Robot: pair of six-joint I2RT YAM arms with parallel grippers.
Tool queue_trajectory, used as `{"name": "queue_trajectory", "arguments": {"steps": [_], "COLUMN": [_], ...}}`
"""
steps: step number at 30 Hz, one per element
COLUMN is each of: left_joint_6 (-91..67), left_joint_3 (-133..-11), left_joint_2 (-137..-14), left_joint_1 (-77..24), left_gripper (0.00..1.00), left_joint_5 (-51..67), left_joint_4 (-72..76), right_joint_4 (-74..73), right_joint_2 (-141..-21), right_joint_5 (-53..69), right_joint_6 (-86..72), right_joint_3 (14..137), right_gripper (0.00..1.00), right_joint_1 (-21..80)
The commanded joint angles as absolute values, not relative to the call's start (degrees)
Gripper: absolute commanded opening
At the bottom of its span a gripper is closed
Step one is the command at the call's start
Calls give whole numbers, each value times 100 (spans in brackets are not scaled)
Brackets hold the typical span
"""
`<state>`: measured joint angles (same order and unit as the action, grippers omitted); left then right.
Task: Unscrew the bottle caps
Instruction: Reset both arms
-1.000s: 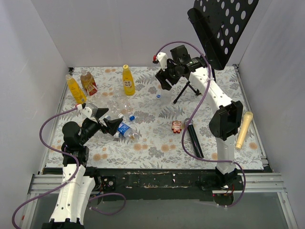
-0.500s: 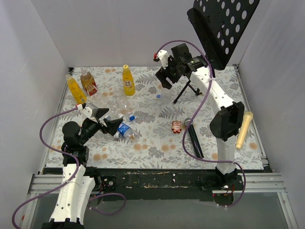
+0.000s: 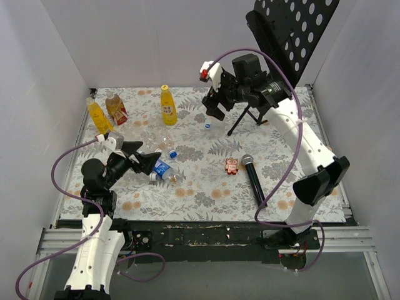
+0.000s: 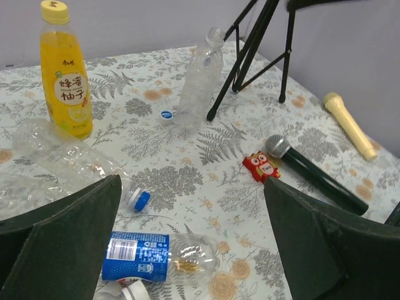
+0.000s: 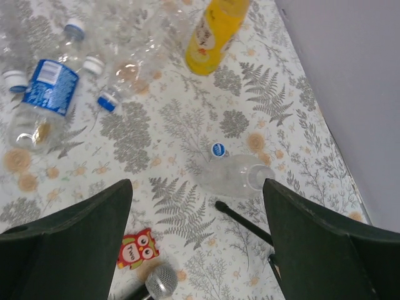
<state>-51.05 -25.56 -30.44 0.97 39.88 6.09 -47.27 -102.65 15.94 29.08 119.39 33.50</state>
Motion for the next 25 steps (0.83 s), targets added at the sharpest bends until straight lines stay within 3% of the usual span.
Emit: {"name": "queue_trajectory", "arguments": {"steps": [1, 5, 12, 25], "left_joint_6": [-6097, -6715, -6987, -7075], "left_joint_3": [-3005, -3839, -4684, -5370], "left_joint_2": [-3085, -3138, -3164, -3155], "left_joint_1": [105, 105, 105, 105], "left_gripper": [98, 98, 98, 98], "left_joint_5": [3115, 2154, 2706, 2821], "left_joint_4": [380, -587, -1291, -1916], "right_joint_4": [-4404, -4071, -2892, -2453], "right_joint_2": [-9433, -8642, -6901, -5889], "right_joint_5": [1969, 1996, 2750, 3216], "right_joint_6": [3252, 2912, 1074, 44], "right_joint_3": [11313, 10725, 8843, 8087], "right_gripper": [91, 94, 95, 95], "right_joint_1": [3594, 3595, 3130, 2444]}}
